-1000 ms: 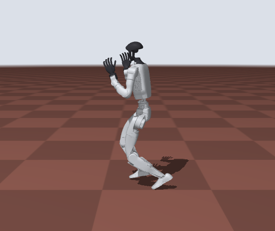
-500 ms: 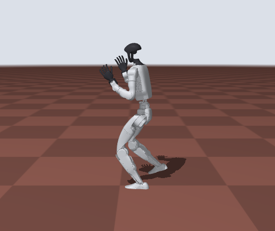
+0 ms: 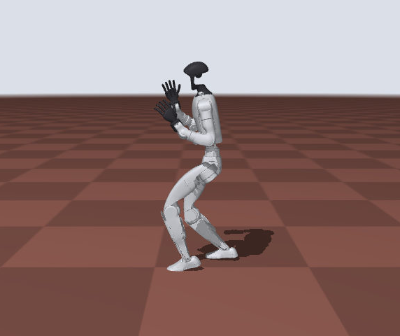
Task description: Dance
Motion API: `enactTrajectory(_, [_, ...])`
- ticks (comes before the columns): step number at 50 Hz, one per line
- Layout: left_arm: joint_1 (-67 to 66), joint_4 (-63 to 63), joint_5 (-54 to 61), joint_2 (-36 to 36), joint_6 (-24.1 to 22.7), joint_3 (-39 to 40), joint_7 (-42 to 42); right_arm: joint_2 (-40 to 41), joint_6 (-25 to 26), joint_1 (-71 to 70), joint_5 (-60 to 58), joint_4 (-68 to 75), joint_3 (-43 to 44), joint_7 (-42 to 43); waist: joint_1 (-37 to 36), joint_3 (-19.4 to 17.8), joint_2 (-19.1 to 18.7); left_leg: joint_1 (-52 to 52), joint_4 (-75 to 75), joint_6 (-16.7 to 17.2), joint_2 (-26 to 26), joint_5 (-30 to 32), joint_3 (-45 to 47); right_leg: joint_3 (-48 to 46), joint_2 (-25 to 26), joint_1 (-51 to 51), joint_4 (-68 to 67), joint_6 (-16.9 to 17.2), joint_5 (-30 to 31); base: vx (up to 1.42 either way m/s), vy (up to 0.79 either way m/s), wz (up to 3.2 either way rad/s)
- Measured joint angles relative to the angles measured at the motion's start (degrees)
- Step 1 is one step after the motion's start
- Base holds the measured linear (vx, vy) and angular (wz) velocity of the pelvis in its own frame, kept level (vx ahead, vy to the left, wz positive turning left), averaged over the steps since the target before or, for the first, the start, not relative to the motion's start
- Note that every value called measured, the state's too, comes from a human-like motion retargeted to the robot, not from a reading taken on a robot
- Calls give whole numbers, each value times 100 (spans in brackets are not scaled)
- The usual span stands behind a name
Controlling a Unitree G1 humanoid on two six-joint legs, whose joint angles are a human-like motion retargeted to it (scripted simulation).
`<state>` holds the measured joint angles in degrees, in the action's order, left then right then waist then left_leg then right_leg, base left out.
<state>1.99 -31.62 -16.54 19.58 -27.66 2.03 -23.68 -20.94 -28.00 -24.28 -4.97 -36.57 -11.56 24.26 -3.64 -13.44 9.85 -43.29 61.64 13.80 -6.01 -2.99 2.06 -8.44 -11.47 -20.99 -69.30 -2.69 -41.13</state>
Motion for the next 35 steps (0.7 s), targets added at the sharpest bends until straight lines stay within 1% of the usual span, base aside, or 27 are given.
enactTrajectory(3, [-337, 32, -181, -6, 82, -3, -12, -106, 87, 31, -12, -73, -20, -133, 19, -44, -150, 207, 1114, -327, 211, -734, 207, -69, 92, -291, -220, -65, 250, -50, -5, 7])
enactTrajectory(5, [-477, 24, -328, 32, 176, 27, -90, -166, 178, 18, -15, -170, -34, -250, 2, -50, -302, 560, 1966, -515, 419, -1184, 266, -63, 298, -482, -287, -143, 494, -47, -1, -49])
enactTrajectory(7, [-525, 24, -548, 93, 273, 46, -255, -182, 241, 35, -26, -316, -42, -348, -22, -45, -484, 1113, 2606, -491, 518, -1242, 150, -52, 590, -699, -303, -230, 818, -48, 1, -75])
enactTrajectory(9, [-508, 36, -777, 162, 344, 29, -489, -149, 248, 105, -42, -486, -58, -395, 14, -11, -642, 1779, 2804, -355, 481, -1057, -53, -61, 842, -945, -290, -271, 1225, -50, 4, -67])
enactTrajectory(11, [-451, 54, -961, 218, 406, -22, -738, -74, 229, 222, -47, -630, -83, -371, 107, 37, -750, 2449, 2498, -227, 356, -935, -298, -76, 1008, -1207, -296, -243, 1720, -52, 6, -43])
enactTrajectory(12, [-410, 65, -1031, 246, 435, -61, -856, -27, 221, 288, -53, -687, -99, -336, 169, 53, -783, 2748, 2214, -224, 302, -987, -409, -80, 1058, -1341, -309, -196, 2010, -55, 6, -21])
enactTrajectory(13, [-360, 73, -1083, 276, 456, -110, -971, 24, 219, 354, -64, -731, -116, -283, 240, 56, -797, 2997, 1863, -295, 271, -1163, -493, -75, 1077, -1477, -329, -107, 2345, -58, 6, -9])
enactTrajectory(15, [-246, 93, -1113, 330, 485, -216, -1174, 141, 254, 464, -101, -784, -161, -171, 389, 13, -774, 3324, 1147, -548, 224, -1666, -563, 83, 1150, -1778, -324, 259, 3126, -62, 7, 6])
enactTrajectory(16, [-196, 83, -1083, 350, 492, -266, -1231, 192, 290, 496, -130, -791, -168, -151, 453, -17, -739, 3358, 838, -682, 197, -1934, -554, 245, 1209, -1926, -297, 504, 3366, -66, 8, 10])
enactTrajectory(17, [-163, 65, -1048, 365, 497, -307, -1281, 239, 323, 522, -153, -796, -170, -145, 503, -47, -709, 3360, 560, -807, 168, -2175, -536, 378, 1222, -2065, -306, 675, 3538, -69, 10, 4])
enactTrajectory(18, [-161, 32, -1001, 371, 496, -328, -1320, 280, 348, 537, -166, -799, -163, -164, 524, -79, -687, 3300, 344, -915, 139, -2361, -497, 453, 1141, -2187, -388, 694, 3574, -72, 12, 0])
enactTrajectory(20, [-260, -58, -884, 344, 488, -350, -1343, 356, 416, 555, -180, -793, -140, -242, 535, -131, -637, 3071, 65, -1077, 39, -2507, -405, 615, 916, -2375, -791, 638, 3559, -75, 13, 2])
enactTrajectory(22, [-515, -153, -749, 294, 472, -319, -1285, 417, 486, 573, -183, -799, -95, -336, 475, -145, -591, 2703, -28, -1165, -148, -2436, -350, 763, 638, -2374, -1473, 423, 3280, -79, 14, 17])
enactTrajectory(23, [-680, -197, -672, 266, 466, -287, -1231, 443, 525, 573, -184, -800, -61, -379, 438, -122, -549, 2485, -76, -1176, -284, -2283, -331, 853, 495, -2317, -1828, 310, 3147, -81, 15, 33])
enactTrajectory(25, [-1062, -271, -516, 188, 460, -220, -1102, 479, 572, 566, -215, -801, -2, -423, 378, -31, -406, 1997, -185, -1127, -633, -1722, -305, 1023, 255, -2043, -2413, 170, 3037, -81, 15, 54])
enactTrajectory(27, [-1449, -308, -417, 144, 415, -171, -951, 456, 558, 573, -228, -787, 30, -412, 341, 80, -164, 1512, -387, -945, -1047, -865, -282, 1129, 98, -1515, -2657, 287, 3332, -79, 14, 84])
enactTrajectory(30, [-1892, -344, -280, 131, 333, -120, -743, 288, 450, 562, -257, -754, 95, -385, 264, 191, 261, 936, -809, -640, -1605, 317, -125, 1113, 51, -479, -2389, 762, 3964, -75, 15, 90])
enactTrajectory(31, [-1977, -350, -258, 127, 313, -92, -705, 202, 405, 556, -288, -747, 120, -368, 213, 207, 353, 792, -920, -535, -1724, 531, -82, 1081, 119, -161, -2135, 914, 4023, -72, 16, 67])
enactTrajectory(32, [-2046, -354, -244, 122, 295, -60, -668, 114, 365, 547, -319, -737, 149, -351, 158, 216, 424, 657, -1011, -433, -1822, 677, -50, 1050, 198, 136, -1865, 1041, 4016, -70, 17, 47])
enactTrajectory(33, [-2083, -355, -245, 113, 282, -22, -628, 18, 338, 532, -351, -722, 183, -333, 100, 211, 456, 542, -1062, -334, -1877, 688, -43, 1021, 298, 393, -1562, 1117, 3874, -70, 18, 33])
enactTrajectory(35, [-2083, -345, -279, 89, 249, 62, -552, -151, 305, 517, -410, -693, 265, -305, 12, 166, 425, 322, -937, -290, -1815, 401, 12, 944, 501, 780, -974, 1112, 3388, -69, 19, 16])
